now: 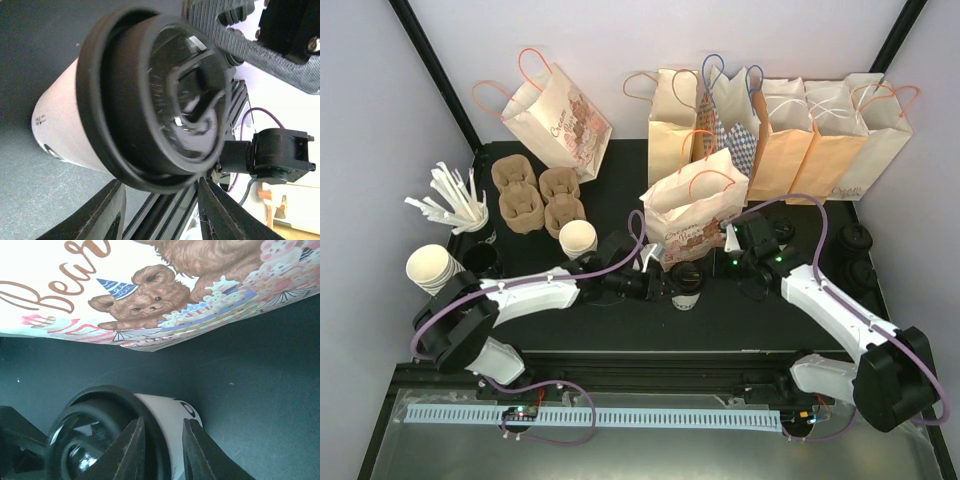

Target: Pack the takeout coffee

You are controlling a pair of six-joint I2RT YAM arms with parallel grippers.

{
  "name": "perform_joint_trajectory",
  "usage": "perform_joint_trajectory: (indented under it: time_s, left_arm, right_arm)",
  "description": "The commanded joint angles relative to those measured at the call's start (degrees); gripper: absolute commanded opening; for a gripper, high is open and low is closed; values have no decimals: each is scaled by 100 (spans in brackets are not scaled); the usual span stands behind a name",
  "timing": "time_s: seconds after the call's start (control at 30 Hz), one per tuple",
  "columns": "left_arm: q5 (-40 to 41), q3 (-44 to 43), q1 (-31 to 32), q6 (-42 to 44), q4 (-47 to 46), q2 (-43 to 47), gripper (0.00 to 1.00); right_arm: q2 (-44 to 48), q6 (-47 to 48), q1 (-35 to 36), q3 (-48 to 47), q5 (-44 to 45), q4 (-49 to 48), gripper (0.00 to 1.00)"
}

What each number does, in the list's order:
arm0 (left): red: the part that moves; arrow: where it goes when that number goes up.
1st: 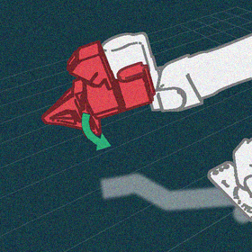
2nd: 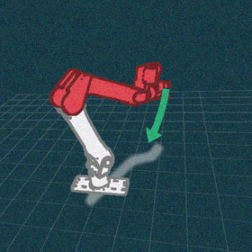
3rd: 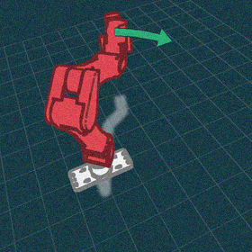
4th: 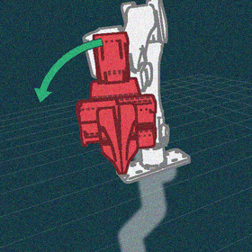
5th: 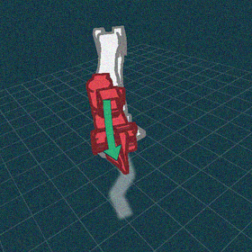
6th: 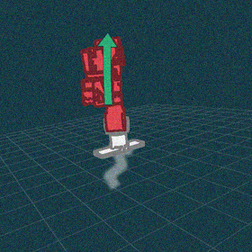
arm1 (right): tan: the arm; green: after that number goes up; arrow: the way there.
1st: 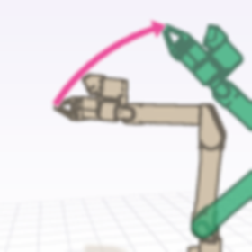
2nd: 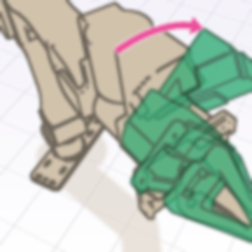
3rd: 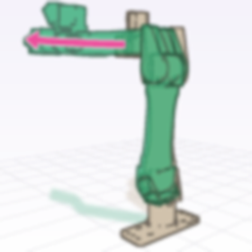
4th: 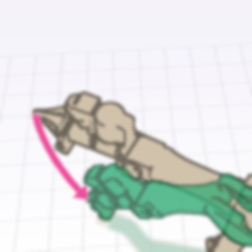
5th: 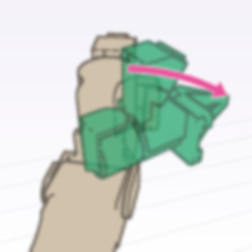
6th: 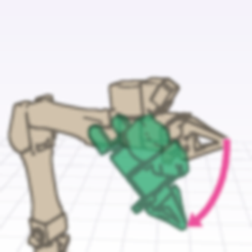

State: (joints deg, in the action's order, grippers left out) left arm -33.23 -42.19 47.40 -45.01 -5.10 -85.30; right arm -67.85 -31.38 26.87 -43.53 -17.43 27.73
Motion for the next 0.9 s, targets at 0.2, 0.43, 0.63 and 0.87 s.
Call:
perform_joint_trajectory:
  time_s: [0.2, 0.43, 0.63, 0.87]
  left_arm:
    - [398, -150, -339, 477, 684, 650, 41]
    - [184, -339, -701, 739, 852, 512, 39]
    - [24, -429, -774, 796, 807, 342, 38]
    - [-113, -369, -775, 770, 684, 183, 38]
  right_arm:
    - [622, 136, 55, -204, 259, 683, 26]
    - [1090, 50, 53, 227, 39, 762, 27]
    - [1191, 47, 55, 463, -73, 651, 27]
    - [895, 142, 55, 191, 125, 497, 27]
